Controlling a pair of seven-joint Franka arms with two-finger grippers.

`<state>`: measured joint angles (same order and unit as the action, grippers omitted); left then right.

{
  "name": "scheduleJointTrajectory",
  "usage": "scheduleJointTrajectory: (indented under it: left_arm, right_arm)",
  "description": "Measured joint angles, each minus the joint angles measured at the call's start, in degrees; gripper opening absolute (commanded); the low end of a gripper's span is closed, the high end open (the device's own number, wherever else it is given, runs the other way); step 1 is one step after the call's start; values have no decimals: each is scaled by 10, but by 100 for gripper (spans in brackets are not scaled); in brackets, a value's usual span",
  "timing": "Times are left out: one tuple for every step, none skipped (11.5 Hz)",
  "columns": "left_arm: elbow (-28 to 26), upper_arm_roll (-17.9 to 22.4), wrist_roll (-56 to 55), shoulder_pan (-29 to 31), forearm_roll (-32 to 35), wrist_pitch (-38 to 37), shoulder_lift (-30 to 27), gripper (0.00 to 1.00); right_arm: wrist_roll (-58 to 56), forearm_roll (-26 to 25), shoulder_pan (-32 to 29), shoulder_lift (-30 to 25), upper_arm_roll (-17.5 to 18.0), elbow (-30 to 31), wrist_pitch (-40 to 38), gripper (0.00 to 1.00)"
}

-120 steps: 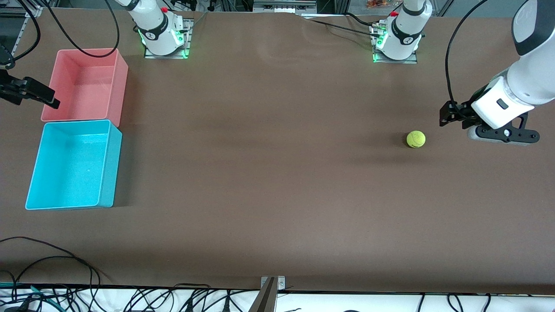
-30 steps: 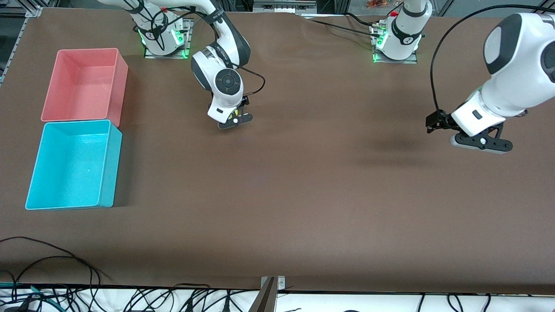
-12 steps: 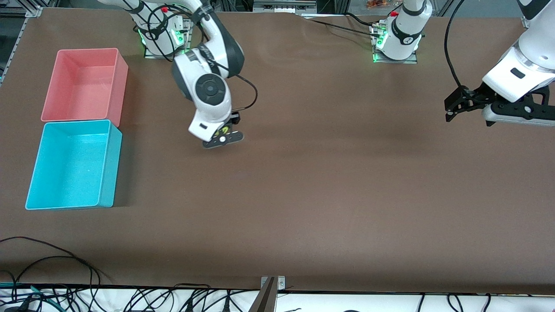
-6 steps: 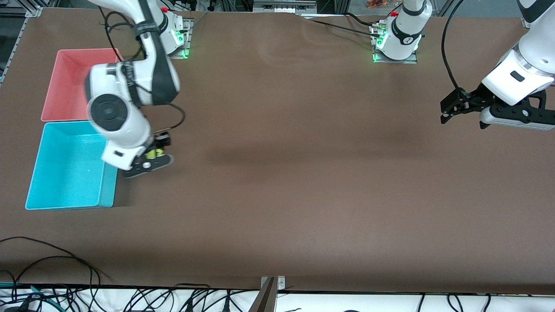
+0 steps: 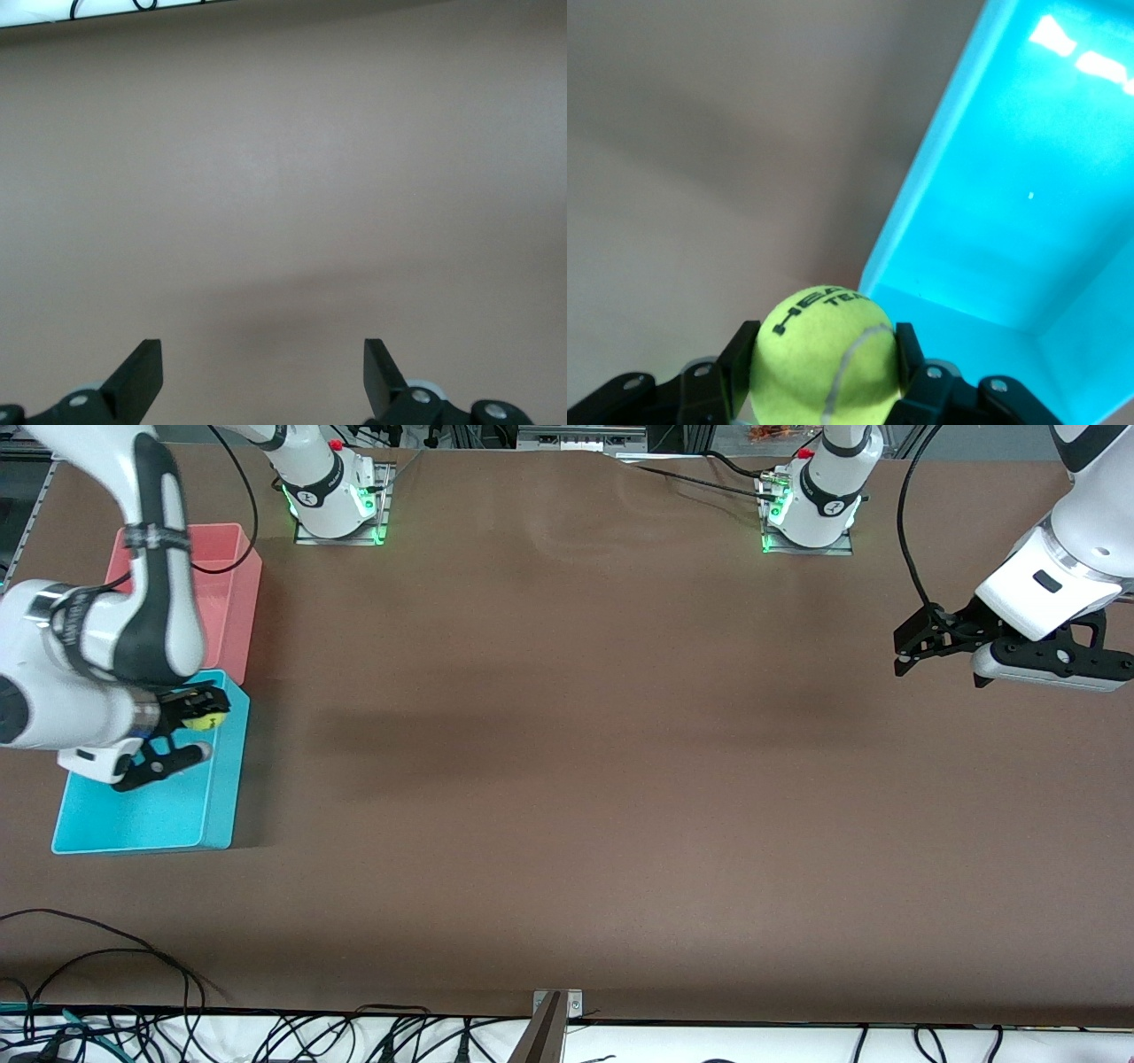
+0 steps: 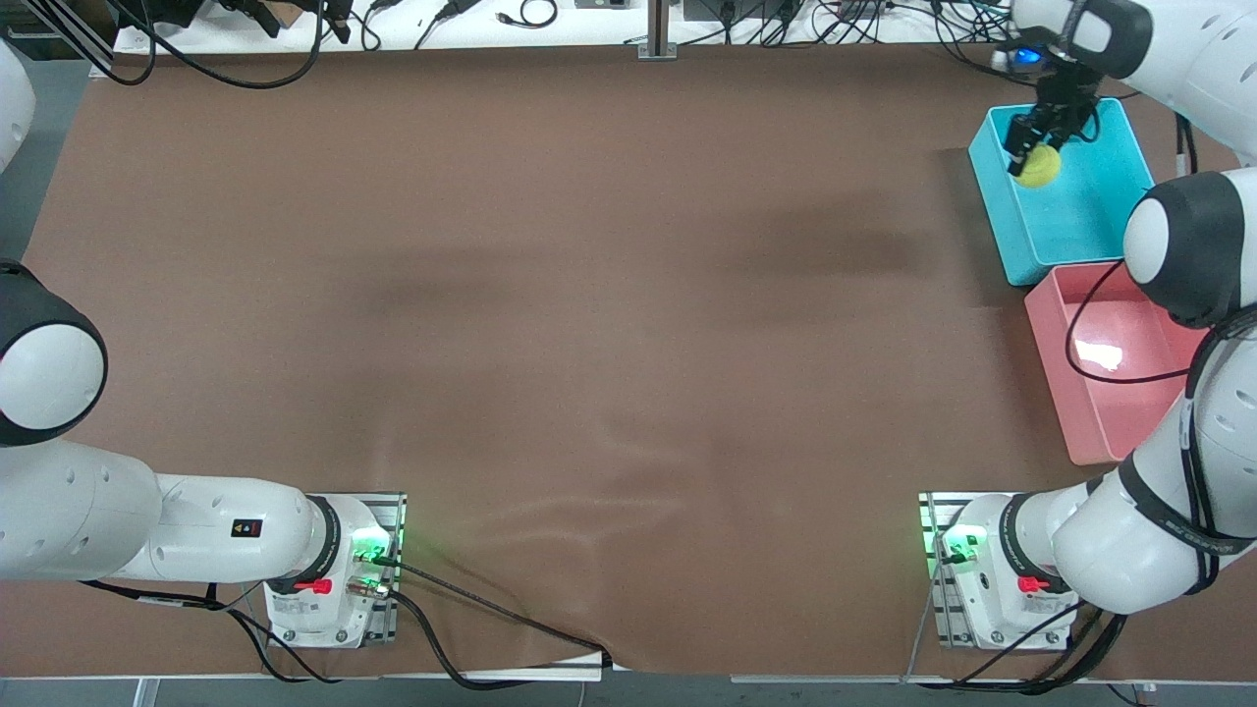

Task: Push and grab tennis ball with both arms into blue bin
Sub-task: 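Carry the ball with the right gripper over the blue bin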

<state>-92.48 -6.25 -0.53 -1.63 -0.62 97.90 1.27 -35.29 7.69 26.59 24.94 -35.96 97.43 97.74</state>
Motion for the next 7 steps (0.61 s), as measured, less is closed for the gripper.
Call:
scheduleJointTrajectory:
  left_arm:
    - [0, 0, 0, 0, 0, -4, 0, 100]
    - [1, 0, 0, 0, 0, -9, 0, 100]
    - [1, 0, 0, 0, 0, -14, 0, 100]
    - [1, 0, 0, 0, 0, -20, 0, 100]
    - [2, 0, 0, 0, 0, -23, 0, 100]
    - [2, 0, 0, 1, 0, -24, 0, 100]
    - [2, 1, 0, 1, 0, -25, 0, 100]
  right_arm:
    - [-38, 16, -30, 11, 0, 1, -3, 23]
    - [-69, 29, -54, 25, 1, 2, -4, 23]
    - [-95, 43, -73, 39, 2, 2, -5, 23]
    - [-123, 65, -91, 56, 2, 3, -5, 23]
    - [-152, 91, -108, 74, 3, 4, -5, 23]
    - [-173, 106, -123, 91, 3, 4, -5, 24]
    - [-185, 113, -132, 102, 3, 3, -4, 24]
